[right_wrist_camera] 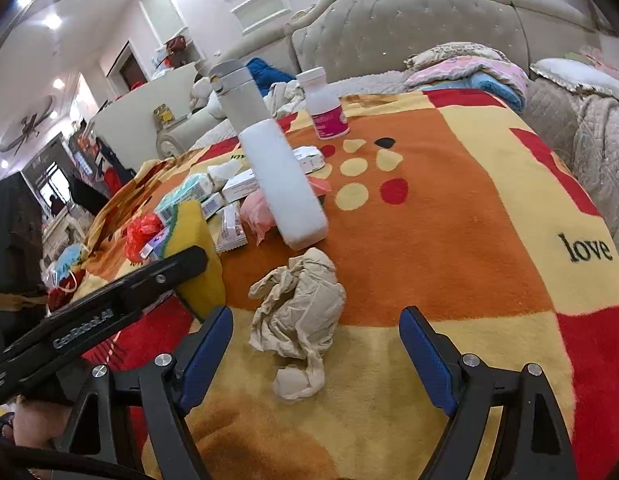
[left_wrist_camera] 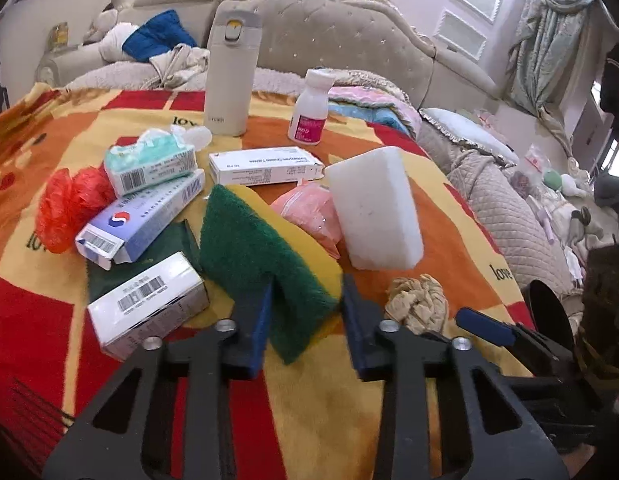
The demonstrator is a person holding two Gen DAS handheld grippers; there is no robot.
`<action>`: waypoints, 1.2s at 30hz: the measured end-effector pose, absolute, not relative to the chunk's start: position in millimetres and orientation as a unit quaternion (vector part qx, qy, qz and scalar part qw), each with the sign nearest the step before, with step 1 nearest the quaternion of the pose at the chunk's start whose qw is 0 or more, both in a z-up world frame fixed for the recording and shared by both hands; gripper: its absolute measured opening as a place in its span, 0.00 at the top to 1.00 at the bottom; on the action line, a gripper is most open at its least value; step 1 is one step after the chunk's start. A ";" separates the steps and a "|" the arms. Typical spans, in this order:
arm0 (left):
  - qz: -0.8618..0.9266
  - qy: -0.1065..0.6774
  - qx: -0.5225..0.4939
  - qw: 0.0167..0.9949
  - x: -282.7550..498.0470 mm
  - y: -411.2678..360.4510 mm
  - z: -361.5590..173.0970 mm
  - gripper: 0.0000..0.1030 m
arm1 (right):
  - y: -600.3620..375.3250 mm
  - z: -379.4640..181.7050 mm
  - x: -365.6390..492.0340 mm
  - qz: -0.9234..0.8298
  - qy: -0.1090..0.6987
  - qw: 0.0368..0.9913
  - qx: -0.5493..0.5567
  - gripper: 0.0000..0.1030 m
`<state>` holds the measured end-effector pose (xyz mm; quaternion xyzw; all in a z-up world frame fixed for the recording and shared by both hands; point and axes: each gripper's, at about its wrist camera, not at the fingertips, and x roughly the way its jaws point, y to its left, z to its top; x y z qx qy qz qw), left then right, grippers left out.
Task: Collect trash
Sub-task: 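Grasp the green-yellow sponge with the left gripper while the right grasps the crumpled tissue, then carry sponge and tissue over the black bin and open both grippers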
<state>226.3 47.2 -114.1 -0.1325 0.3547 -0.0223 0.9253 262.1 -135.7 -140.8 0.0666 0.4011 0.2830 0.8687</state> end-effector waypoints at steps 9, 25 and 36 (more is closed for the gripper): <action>-0.035 0.336 -0.163 0.927 203.4 70.3 -103.5 0.81 | -111.1 -150.2 273.7 0.298 0.429 0.852 0.025 0.58; -0.079 0.302 -0.131 0.941 170.2 41.4 -79.5 0.81 | -174.5 -118.7 236.9 0.282 0.362 0.886 0.072 0.71; -0.123 0.309 -0.093 0.938 160.1 -22.5 -72.0 0.81 | -258.7 -101.6 216.3 0.189 0.340 0.916 0.094 0.71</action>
